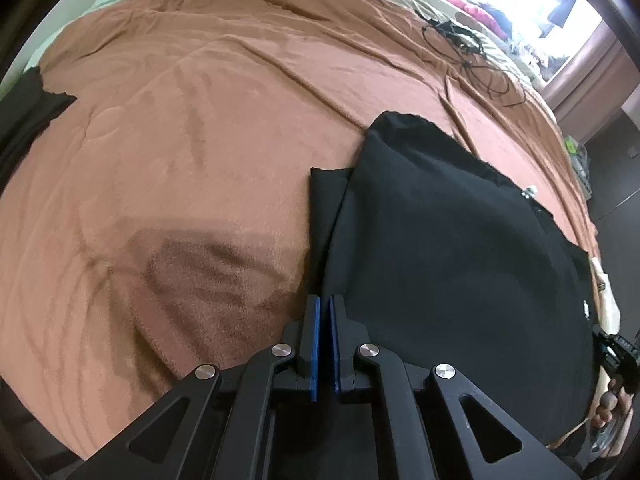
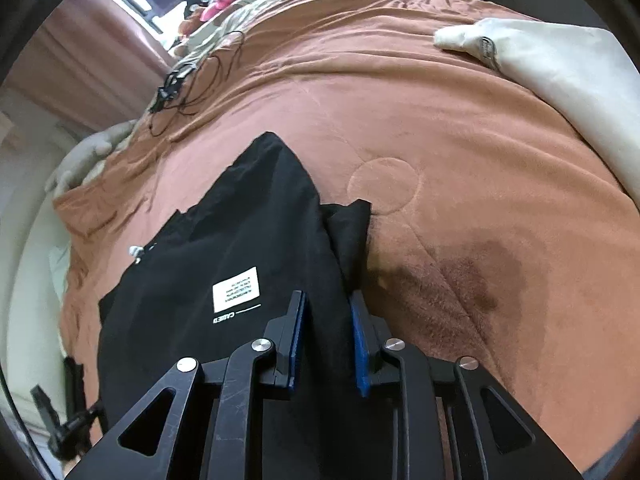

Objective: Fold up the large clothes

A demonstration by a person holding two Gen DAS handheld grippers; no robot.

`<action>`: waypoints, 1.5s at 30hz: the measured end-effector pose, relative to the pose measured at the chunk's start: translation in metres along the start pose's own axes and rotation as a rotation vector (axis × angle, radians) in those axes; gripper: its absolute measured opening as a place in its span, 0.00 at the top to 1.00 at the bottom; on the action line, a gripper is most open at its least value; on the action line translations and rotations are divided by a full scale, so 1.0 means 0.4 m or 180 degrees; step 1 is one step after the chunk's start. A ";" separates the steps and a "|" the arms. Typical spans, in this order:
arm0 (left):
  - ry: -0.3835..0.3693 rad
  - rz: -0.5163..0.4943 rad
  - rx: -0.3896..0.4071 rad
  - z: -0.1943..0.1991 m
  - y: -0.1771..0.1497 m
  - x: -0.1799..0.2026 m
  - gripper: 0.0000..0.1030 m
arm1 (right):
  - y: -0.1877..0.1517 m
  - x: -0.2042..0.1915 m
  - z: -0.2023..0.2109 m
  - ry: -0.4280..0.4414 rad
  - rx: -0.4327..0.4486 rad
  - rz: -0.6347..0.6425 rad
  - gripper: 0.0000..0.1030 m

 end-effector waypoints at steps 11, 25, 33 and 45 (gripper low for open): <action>-0.0285 0.0415 0.0094 0.124 0.014 -0.052 0.53 | 0.025 -0.129 0.167 0.0246 0.0403 0.0237 0.60; -0.0395 0.0533 0.0263 0.239 -0.011 -0.086 0.26 | -0.209 -0.377 0.169 0.0659 -0.0186 0.1055 0.60; -0.0408 0.0515 0.0219 0.235 -0.099 -0.097 0.27 | -0.361 -0.418 0.182 0.0698 -0.0459 0.1399 0.60; -0.0449 0.0632 -0.0014 0.170 -0.210 -0.102 0.27 | -0.514 -0.426 0.203 0.0722 -0.0588 0.1840 0.60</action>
Point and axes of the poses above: each gripper's, at about its wrist camera, not at the fingertips, and z roughly against the way its jaws point, x to its right, y to its top, the point moved 4 cm from there along -z, roughly the way its jaws point, and after that the axes turned 14 degrees about x, right-handed, at the moved point
